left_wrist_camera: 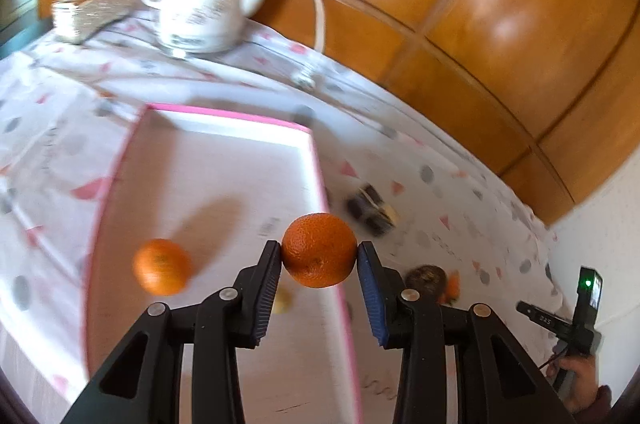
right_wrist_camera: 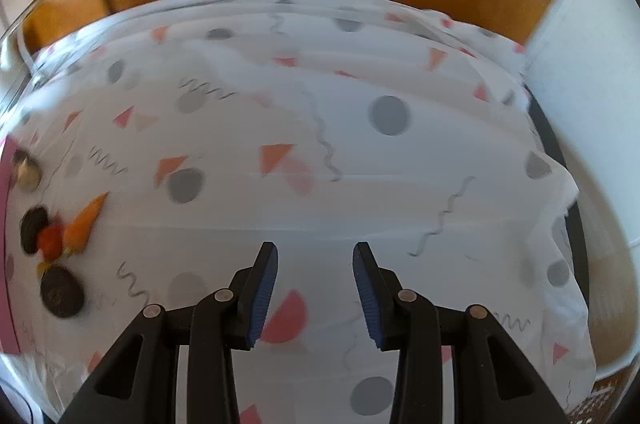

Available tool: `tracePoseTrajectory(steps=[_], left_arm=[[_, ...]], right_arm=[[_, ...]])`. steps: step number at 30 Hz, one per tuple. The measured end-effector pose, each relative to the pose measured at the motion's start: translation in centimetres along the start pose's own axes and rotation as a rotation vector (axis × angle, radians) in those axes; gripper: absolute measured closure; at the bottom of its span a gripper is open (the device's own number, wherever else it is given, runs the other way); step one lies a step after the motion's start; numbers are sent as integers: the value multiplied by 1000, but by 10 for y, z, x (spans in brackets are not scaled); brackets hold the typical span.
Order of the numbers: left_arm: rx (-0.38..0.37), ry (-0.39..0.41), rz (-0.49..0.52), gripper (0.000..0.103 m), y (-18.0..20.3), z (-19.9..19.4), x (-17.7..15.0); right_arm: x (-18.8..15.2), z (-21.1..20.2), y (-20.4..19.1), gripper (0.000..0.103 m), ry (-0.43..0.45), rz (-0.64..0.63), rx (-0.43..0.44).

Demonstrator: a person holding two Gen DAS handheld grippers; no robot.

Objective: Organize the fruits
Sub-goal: 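Carry the second orange into the pink tray and open the left gripper, then grasp the carrot with the right gripper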

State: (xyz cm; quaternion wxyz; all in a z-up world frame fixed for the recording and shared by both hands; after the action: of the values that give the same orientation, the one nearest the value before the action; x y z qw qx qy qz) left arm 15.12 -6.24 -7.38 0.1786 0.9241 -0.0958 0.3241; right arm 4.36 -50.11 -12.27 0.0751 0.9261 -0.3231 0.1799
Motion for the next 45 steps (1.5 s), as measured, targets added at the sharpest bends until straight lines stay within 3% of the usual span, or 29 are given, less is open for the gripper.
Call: tracePoseTrajectory(steps=[7, 14, 22, 31, 35, 40, 45], left_arm=[[127, 47, -91, 64, -61, -39, -21], [170, -1, -112, 64, -89, -43, -59], [203, -48, -131, 63, -99, -34, -81], [203, -39, -119, 62, -98, -35, -84], [206, 0, -104, 49, -95, -43, -77], [222, 36, -101, 48, -96, -53, -71], [252, 47, -137, 39, -106, -59, -72]], right_arm=[[15, -8, 42, 64, 25, 254, 47], [18, -6, 71, 64, 9, 425, 76], [16, -4, 51, 64, 2, 324, 71], [1, -6, 4, 64, -33, 212, 145], [-5, -11, -26, 64, -50, 179, 201], [-20, -12, -79, 64, -105, 152, 315], [-35, -10, -131, 64, -139, 106, 375]])
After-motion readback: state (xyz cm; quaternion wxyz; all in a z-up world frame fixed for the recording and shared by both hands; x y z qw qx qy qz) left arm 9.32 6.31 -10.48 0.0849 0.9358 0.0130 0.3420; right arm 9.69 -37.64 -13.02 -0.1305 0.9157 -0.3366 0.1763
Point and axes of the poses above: each gripper's, at about its wrist camera, not at the fingertips, and z roughly the way its jaws point, y to its right, x to its top, the point moved 9 cm from there along z, roughly the way its jaws point, and after that the axes turned 13 degrees about z, right-handed, at the moved point
